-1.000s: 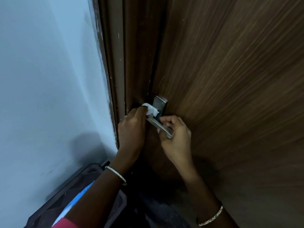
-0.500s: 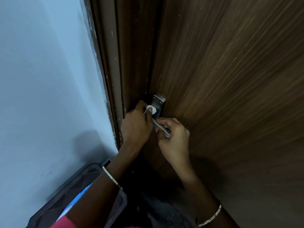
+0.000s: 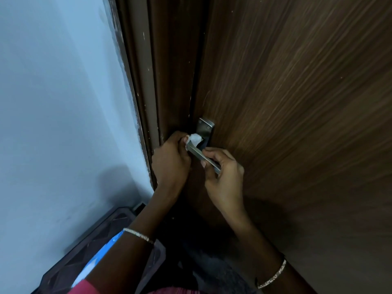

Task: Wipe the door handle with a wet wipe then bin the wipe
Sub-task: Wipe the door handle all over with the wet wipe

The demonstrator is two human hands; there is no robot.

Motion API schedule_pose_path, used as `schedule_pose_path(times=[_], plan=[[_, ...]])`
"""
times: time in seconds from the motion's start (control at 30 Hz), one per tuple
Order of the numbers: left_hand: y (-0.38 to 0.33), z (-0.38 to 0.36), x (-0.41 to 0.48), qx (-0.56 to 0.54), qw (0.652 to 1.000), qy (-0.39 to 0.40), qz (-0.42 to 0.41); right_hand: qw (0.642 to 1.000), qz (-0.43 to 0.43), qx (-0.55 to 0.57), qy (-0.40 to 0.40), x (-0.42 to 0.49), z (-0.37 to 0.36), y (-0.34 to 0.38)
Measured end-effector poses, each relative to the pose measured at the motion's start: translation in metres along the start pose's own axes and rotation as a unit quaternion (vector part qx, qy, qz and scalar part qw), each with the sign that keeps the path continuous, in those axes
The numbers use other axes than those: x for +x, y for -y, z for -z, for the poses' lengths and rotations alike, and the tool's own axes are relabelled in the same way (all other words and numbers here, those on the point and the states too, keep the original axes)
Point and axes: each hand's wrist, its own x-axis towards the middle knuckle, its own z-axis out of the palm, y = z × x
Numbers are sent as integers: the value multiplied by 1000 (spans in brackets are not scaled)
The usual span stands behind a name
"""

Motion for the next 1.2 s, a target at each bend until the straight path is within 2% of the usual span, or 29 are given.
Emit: schedule_pose_path(times=[0.2,0.4,0.5,0.6,0.73,0.83,0.9,0.97,1.1,1.2], plan=[[2,3,0,-13,1000,20,-6,1000,-11,15,15,0,2,-2],[-1,3,-40,-48,998,-7,26,984,-85,102,123,1,17,-7],[-7,1,-54,-88,995,1,47,947,-174,210,173,10,25,-11],[-8,1,-64,-127,991,21,27,900,-236,310,196,15,31,-13],[-6,2,-69,-182,982,45,13,837,-290,431,174,16,34,-17],[2,3,-70,-218,971,101,6,787,-336,491,164,8,31,-19],[9,8,-65,-228,961,154,-13,793,-338,479,165,2,26,-18],[13,15,-55,-242,954,179,7,804,-325,472,158,0,22,-15],[9,20,-25,-242,940,151,187,837,-316,429,126,0,19,-14],[-4,10,-12,-251,916,169,263,869,-296,376,123,-7,21,-13]])
